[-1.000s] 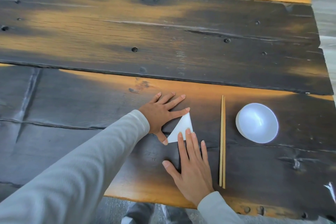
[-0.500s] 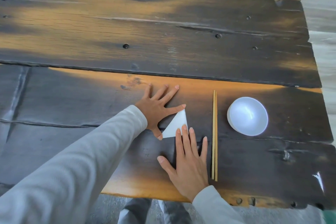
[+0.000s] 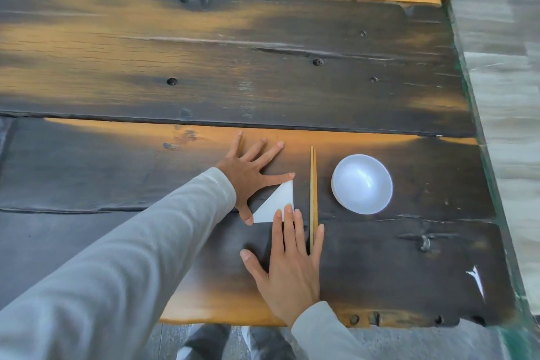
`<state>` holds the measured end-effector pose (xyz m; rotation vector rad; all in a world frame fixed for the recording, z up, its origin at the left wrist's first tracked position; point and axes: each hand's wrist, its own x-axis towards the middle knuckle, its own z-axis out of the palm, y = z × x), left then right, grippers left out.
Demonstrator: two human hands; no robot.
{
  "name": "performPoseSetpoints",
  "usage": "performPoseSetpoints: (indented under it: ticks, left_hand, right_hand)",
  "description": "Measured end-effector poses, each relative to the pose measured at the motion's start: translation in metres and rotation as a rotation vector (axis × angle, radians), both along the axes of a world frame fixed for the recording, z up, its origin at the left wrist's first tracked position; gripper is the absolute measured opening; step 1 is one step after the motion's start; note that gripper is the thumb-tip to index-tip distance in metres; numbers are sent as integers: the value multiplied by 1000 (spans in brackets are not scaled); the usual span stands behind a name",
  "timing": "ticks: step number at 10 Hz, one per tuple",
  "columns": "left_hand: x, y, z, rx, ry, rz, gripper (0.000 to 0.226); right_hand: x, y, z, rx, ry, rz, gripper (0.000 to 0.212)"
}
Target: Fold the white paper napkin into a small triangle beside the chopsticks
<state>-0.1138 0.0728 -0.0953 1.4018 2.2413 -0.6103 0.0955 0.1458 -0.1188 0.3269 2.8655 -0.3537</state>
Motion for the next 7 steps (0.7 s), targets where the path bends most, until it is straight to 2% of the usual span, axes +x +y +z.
performPoseSetpoints:
  ticks: [3,5,6,7]
  left_hand:
    - [-2,2,0,-37,-47,77,144]
    - [-3,1,2,-53,-101,99,150]
    - [-1,1,7,-34,-122,125,150]
    - [2,-5,18,17,-130,201,138]
  right_hand:
    - [-3,4,6,-6,32,-19,85]
    - [-12,11,17,-3,47,-37,73]
    - [-14,14,21,-7,53,-26,68]
    - [-20,19,25,-9,106,-14,66]
